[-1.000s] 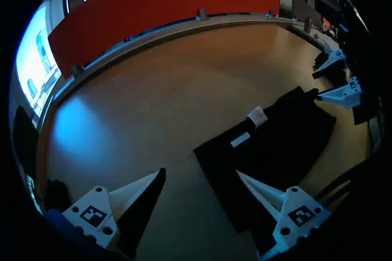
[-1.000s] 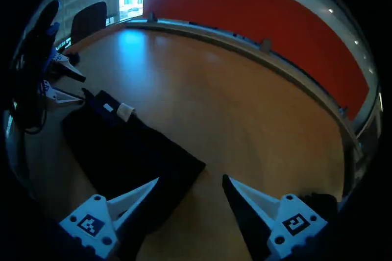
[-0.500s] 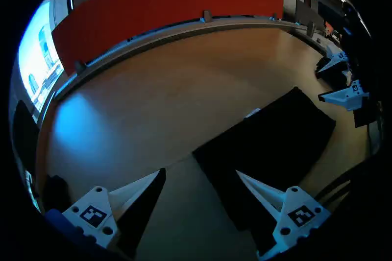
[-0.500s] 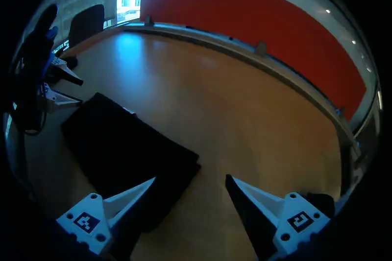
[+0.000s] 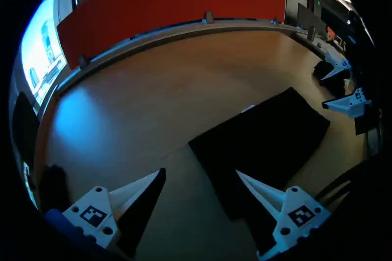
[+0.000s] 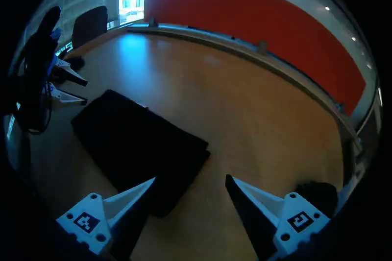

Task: Fold towel

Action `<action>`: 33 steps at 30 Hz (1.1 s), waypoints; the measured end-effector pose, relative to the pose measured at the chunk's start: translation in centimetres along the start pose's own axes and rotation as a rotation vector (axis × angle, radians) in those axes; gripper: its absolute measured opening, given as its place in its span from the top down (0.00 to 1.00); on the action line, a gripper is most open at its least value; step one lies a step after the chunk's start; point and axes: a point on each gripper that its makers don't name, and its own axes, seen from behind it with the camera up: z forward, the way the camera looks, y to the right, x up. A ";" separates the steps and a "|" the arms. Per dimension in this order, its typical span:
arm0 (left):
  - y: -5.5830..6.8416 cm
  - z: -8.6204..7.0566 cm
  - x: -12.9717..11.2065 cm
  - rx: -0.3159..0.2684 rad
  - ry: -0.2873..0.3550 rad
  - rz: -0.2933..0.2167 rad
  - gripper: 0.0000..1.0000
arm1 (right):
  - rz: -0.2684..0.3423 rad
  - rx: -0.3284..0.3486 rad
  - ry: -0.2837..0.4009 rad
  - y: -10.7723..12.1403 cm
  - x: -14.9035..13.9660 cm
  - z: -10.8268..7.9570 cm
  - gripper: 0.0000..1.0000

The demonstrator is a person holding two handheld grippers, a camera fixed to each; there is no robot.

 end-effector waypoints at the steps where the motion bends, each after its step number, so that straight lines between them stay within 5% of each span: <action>1: 0.1 -0.2 -0.2 -0.001 0.000 -0.006 0.06 | 0.002 0.000 0.002 -0.1 -0.1 -0.2 0.00; 12: 1.6 -2.1 -2.5 -0.001 -0.002 -0.069 0.06 | 0.032 -0.002 0.019 -1.3 -1.1 -2.2 0.00; 21: 1.4 -2.7 -3.3 0.016 -0.004 -0.082 0.05 | 0.038 0.006 0.018 -1.6 -1.8 -2.6 0.00; 33: 1.0 -4.5 -4.7 0.051 0.010 -0.120 0.05 | -0.044 0.102 0.006 -3.1 -2.1 -2.6 0.00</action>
